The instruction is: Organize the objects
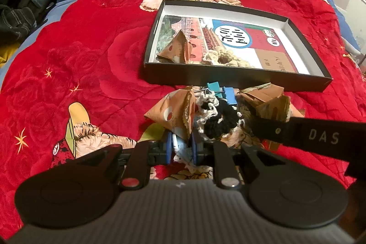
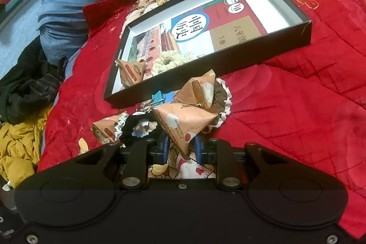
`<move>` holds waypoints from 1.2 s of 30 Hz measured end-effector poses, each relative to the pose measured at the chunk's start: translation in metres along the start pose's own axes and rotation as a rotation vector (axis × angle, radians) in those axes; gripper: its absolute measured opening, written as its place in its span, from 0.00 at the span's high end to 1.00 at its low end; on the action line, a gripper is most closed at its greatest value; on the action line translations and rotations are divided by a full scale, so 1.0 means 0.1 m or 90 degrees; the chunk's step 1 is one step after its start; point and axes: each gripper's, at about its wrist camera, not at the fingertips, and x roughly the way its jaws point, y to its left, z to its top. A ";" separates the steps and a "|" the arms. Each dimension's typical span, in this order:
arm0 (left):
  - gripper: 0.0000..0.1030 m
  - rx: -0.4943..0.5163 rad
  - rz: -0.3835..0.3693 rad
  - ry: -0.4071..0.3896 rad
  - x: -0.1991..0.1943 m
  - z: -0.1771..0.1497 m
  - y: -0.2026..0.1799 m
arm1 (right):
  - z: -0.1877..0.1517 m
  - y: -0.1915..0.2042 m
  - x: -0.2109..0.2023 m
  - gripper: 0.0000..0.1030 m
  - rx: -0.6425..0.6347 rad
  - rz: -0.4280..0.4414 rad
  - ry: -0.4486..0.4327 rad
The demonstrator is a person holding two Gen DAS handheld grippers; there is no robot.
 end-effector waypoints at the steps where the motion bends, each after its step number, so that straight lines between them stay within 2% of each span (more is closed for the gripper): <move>1: 0.80 -0.001 -0.001 -0.002 -0.01 0.00 0.00 | 0.00 0.00 -0.02 0.80 0.000 0.002 -0.003; 7: 0.80 -0.011 -0.008 -0.010 -0.05 0.02 0.02 | -0.01 0.04 -0.10 0.80 -0.014 0.016 -0.017; 22: 0.80 -0.032 -0.018 -0.001 -0.09 -0.03 0.11 | -0.01 0.05 -0.06 0.81 -0.015 0.008 -0.016; 26: 0.80 -0.034 -0.037 -0.004 -0.17 -0.08 0.13 | 0.01 0.01 -0.08 0.81 -0.002 0.013 -0.020; 30: 0.80 -0.034 -0.037 -0.022 -0.25 -0.10 0.12 | 0.04 -0.01 -0.14 0.81 -0.003 0.016 -0.031; 34: 0.87 -0.034 -0.029 -0.058 -0.30 -0.05 0.08 | 0.06 -0.02 -0.21 0.81 -0.005 0.028 -0.042; 36: 0.87 -0.028 -0.035 -0.073 -0.32 -0.03 0.06 | 0.07 -0.03 -0.23 0.81 -0.003 0.032 -0.045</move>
